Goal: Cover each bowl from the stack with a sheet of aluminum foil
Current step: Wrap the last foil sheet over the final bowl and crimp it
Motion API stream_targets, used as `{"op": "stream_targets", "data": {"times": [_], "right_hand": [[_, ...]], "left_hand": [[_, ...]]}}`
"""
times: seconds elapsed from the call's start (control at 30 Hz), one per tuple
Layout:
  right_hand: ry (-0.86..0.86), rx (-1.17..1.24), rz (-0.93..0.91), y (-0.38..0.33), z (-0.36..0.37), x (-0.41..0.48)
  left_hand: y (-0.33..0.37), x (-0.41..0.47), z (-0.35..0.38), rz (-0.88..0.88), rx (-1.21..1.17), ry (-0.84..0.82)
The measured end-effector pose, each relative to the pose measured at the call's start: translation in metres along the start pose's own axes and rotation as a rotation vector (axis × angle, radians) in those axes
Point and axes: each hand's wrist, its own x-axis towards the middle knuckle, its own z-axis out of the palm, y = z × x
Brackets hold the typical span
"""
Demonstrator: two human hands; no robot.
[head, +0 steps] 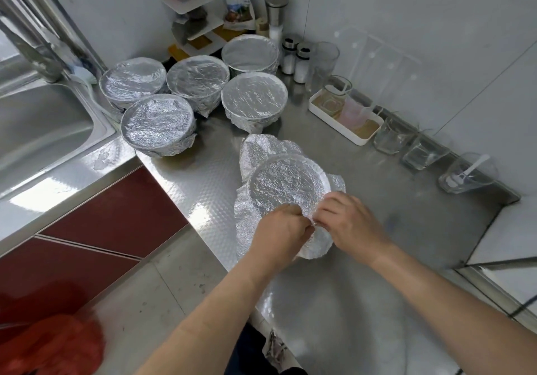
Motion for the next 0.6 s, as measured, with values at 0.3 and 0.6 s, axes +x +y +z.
{"op": "stream_targets", "data": {"times": [0.3,0.6], "right_hand": [[-0.009,0.319,0.198,-0.009,-0.007,-0.003],[0.003,0.126,0.058,-0.017,0.01,-0.002]], "left_hand": [[-0.021,-0.011,-0.017,0.021,-0.063,0.029],[-0.019,-0.017,-0.012,0.065,0.039,0.004]]}}
